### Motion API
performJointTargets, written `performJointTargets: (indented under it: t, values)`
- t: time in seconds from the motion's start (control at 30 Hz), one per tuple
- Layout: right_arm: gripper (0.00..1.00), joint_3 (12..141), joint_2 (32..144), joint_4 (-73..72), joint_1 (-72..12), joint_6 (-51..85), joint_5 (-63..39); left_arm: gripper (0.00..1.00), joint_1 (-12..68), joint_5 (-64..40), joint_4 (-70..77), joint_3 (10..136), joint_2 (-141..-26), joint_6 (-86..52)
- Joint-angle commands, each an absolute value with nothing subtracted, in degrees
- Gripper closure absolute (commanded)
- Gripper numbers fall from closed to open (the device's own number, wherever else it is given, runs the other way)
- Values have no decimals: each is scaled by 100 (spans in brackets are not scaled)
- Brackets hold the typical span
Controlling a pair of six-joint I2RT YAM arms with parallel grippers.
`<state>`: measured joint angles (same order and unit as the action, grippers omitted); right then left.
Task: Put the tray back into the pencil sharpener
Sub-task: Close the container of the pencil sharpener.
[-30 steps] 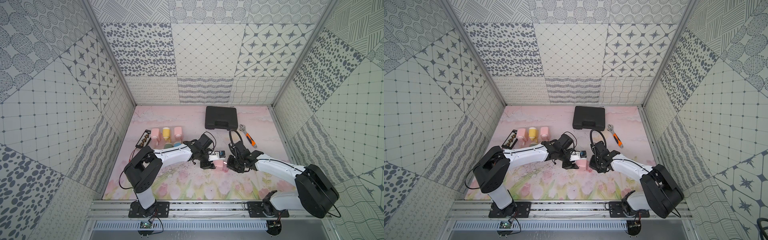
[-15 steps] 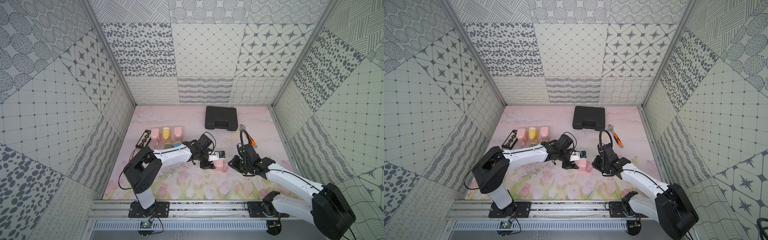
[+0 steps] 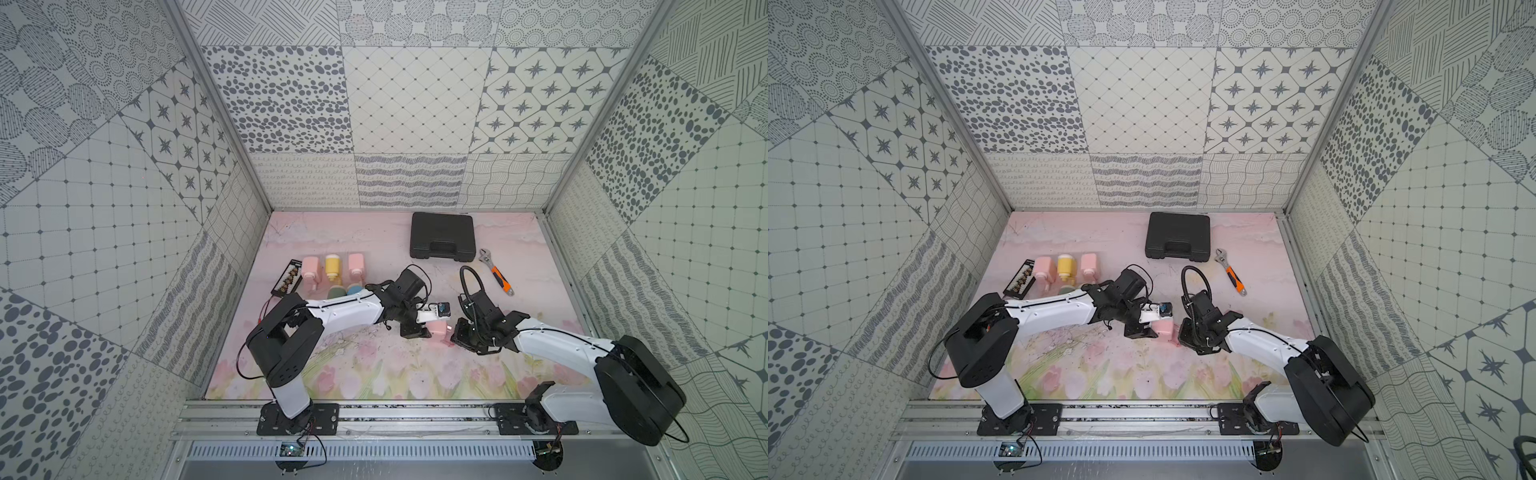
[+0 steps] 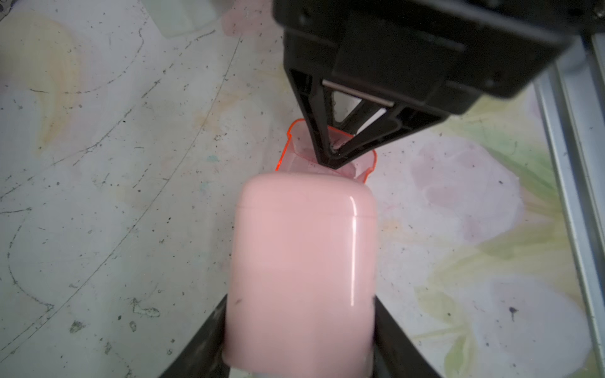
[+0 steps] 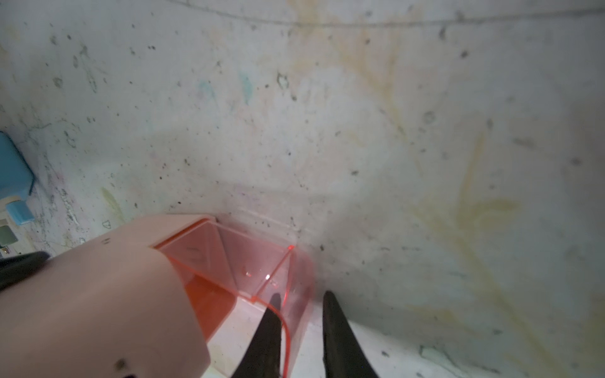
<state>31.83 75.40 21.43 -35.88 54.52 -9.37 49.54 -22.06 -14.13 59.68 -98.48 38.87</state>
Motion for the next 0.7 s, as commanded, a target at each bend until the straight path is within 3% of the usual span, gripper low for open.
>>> performJointTargets:
  t: [0.0, 0.2, 0.43, 0.67]
  values:
    - [79, 3401, 7572, 2162, -3617, 5292, -795, 58, 4992, -1971, -1419, 5907, -9813, 4121]
    - [81, 3677, 7691, 2572, -3606, 4780, -888, 59, 4991, -1954, -1359, 5869, -9767, 4150]
    - [79, 3699, 7945, 1864, -3609, 4847, -1305, 59, 4993, -1980, -1374, 5871, -9789, 4148]
    - [72, 3122, 6748, 1896, -3374, 5360, -1141, 60, 4992, -1895, -1346, 5829, -9767, 4140]
